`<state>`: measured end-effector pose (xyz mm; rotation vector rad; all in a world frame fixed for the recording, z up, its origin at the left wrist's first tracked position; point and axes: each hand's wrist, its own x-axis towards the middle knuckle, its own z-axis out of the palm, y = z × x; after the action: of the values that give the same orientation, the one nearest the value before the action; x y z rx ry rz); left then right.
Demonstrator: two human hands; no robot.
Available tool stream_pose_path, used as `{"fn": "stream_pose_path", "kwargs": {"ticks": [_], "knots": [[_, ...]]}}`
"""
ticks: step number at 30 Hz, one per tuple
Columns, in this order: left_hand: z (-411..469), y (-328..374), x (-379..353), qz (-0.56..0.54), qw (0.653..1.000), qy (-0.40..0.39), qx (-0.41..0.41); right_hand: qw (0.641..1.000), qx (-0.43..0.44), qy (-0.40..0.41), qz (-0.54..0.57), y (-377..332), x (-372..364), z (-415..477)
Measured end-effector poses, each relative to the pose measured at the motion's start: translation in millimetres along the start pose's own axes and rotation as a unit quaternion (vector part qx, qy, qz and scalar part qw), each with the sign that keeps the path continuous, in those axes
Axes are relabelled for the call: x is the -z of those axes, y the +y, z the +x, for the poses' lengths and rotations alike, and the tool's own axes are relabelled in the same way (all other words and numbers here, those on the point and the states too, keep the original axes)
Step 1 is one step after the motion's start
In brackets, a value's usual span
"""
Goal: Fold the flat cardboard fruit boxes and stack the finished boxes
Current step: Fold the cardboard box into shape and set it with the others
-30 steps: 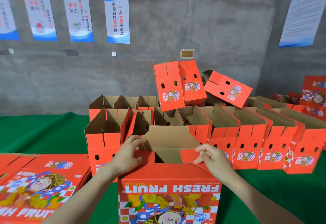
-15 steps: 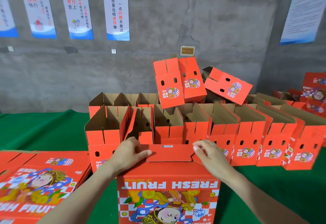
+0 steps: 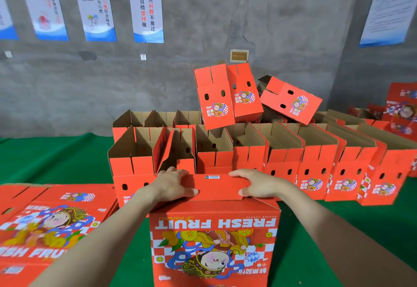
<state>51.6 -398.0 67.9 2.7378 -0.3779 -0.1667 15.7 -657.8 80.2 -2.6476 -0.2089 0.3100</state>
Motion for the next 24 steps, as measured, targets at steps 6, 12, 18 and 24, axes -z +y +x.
{"fn": "stream_pose_path", "kwargs": {"ticks": [6, 12, 18, 24], "knots": [[1.5, 5.6, -7.9, 0.074, 0.997, 0.025, -0.001, 0.997, 0.004, 0.064, -0.051, 6.3, -15.7, 4.8], [-1.4, 9.0, -12.2, 0.099, 0.994, 0.041, 0.011, 0.989, 0.002, 0.111, -0.099, 4.6, -25.5, 4.4], [-1.3, 8.7, -12.1, 0.100, 0.994, 0.039, 0.009, 0.983, 0.003, 0.121, -0.141, 2.2, -28.6, 3.4], [3.4, 2.3, -7.4, 0.023, 0.999, 0.019, 0.014, 0.994, 0.019, 0.105, -0.037, 9.7, -22.6, 1.9]]}}
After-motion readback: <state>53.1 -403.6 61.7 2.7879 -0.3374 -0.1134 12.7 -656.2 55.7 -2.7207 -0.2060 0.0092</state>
